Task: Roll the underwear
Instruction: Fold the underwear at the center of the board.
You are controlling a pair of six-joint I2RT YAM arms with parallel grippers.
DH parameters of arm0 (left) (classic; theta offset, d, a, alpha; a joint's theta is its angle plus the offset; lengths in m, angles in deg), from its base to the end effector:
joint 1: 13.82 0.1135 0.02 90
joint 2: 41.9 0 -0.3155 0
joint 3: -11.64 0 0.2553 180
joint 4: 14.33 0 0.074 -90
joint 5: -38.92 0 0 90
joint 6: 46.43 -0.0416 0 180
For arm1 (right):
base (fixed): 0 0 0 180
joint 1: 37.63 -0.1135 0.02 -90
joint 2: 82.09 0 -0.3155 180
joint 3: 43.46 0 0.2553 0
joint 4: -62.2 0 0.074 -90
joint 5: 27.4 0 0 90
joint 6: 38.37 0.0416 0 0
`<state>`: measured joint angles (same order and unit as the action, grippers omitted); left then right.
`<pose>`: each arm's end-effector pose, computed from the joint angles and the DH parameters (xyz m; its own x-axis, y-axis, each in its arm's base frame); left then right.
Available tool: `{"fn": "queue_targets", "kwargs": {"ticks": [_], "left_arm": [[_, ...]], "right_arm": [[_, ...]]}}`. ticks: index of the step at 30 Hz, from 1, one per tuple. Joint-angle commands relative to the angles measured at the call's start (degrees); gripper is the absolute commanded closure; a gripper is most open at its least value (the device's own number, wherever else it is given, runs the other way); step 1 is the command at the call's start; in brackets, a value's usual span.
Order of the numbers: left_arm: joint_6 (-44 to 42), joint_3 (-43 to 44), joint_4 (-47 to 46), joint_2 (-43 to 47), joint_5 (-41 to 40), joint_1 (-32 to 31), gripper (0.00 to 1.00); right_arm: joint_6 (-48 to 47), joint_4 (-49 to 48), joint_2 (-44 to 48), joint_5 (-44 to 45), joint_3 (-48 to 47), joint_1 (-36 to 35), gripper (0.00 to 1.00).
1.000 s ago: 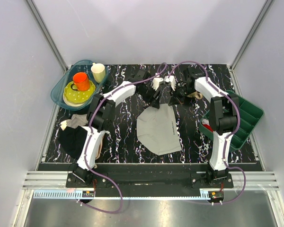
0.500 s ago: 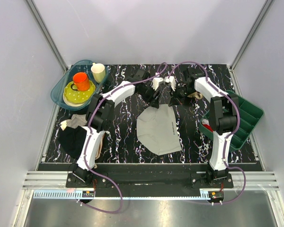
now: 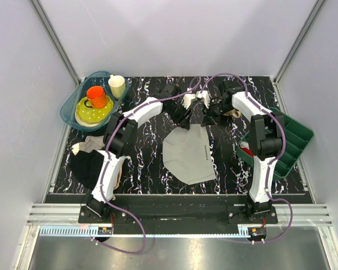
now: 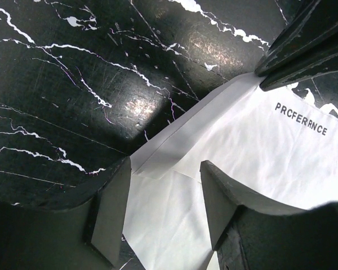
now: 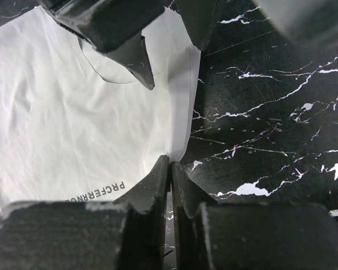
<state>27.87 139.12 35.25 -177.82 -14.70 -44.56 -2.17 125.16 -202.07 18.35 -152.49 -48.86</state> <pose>0.4654 -0.3055 0.2043 -0.5174 0.5612 -0.6460 0.8534 0.3943 -0.3410 0.4427 0.1175 0.2386 -0.2910 -0.6471 -0.7047 -0.9549 0.2417 0.1723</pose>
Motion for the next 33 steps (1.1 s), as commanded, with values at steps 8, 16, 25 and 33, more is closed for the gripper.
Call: {"fn": "queue_targets", "kwargs": {"ticks": [8, 16, 25, 33], "left_arm": [[-1.08, 2.48, -0.83, -1.28, -0.17, -0.20, 0.46], [-1.00, 3.27, -0.66, -1.90, -2.19, -0.55, 0.77], [-0.03, 3.45, -0.92, 1.44, -4.92, -0.11, 1.00], [2.08, -4.36, -4.61, 9.43, -4.04, -0.02, 1.00]], "right_arm": [[-0.60, 0.29, -0.51, -1.63, -1.42, 0.15, 0.88], [-0.43, 0.38, -0.78, -1.63, -1.42, 0.06, 0.88], [0.10, 0.56, -0.78, -1.54, -1.77, 0.15, 0.89], [1.07, 0.47, 1.59, -1.72, -0.98, 0.06, 0.89]]}}
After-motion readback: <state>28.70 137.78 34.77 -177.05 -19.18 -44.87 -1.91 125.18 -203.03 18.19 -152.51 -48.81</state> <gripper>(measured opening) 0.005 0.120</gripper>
